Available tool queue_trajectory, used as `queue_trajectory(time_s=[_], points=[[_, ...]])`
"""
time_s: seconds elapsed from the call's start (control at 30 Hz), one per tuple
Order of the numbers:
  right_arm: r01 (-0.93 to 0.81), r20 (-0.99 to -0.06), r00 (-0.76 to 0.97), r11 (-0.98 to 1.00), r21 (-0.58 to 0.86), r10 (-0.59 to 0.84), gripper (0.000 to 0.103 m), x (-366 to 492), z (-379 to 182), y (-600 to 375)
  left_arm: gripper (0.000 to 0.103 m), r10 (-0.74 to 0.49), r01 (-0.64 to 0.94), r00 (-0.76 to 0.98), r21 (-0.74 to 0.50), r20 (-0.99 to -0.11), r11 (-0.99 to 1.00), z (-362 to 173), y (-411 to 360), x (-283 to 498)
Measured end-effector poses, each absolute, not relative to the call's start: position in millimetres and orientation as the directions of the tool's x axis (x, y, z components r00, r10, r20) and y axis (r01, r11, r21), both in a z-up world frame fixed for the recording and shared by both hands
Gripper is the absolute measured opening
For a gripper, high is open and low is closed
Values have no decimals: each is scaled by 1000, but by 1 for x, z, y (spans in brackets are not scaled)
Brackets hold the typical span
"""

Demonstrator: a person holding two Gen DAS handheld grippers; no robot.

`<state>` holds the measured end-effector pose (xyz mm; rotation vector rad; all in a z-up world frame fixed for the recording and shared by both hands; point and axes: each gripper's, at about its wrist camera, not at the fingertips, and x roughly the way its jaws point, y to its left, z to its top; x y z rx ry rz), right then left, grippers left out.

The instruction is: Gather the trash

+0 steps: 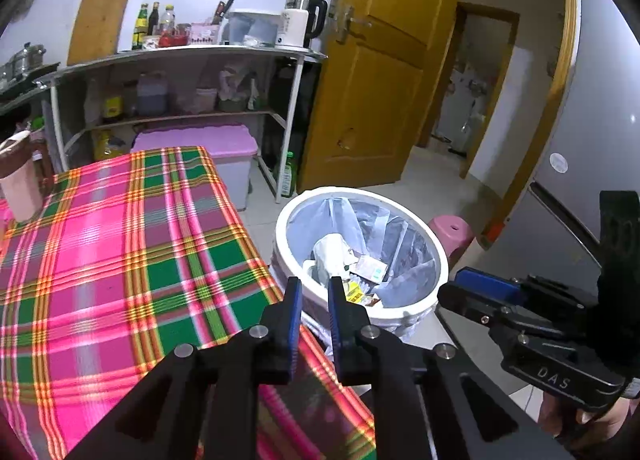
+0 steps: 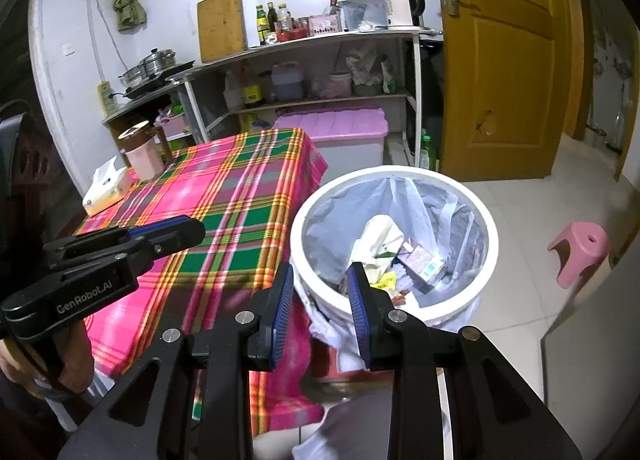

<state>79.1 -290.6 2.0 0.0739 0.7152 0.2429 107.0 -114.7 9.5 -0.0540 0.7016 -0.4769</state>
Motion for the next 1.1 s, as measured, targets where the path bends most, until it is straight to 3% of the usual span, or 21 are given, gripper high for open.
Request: queue_trajectory(time_s=[1.1], points=[[-219,-630,735,967,131,251,29,50,7,-277,13,-380,353,696,-170,-610,920,9,-101,71]])
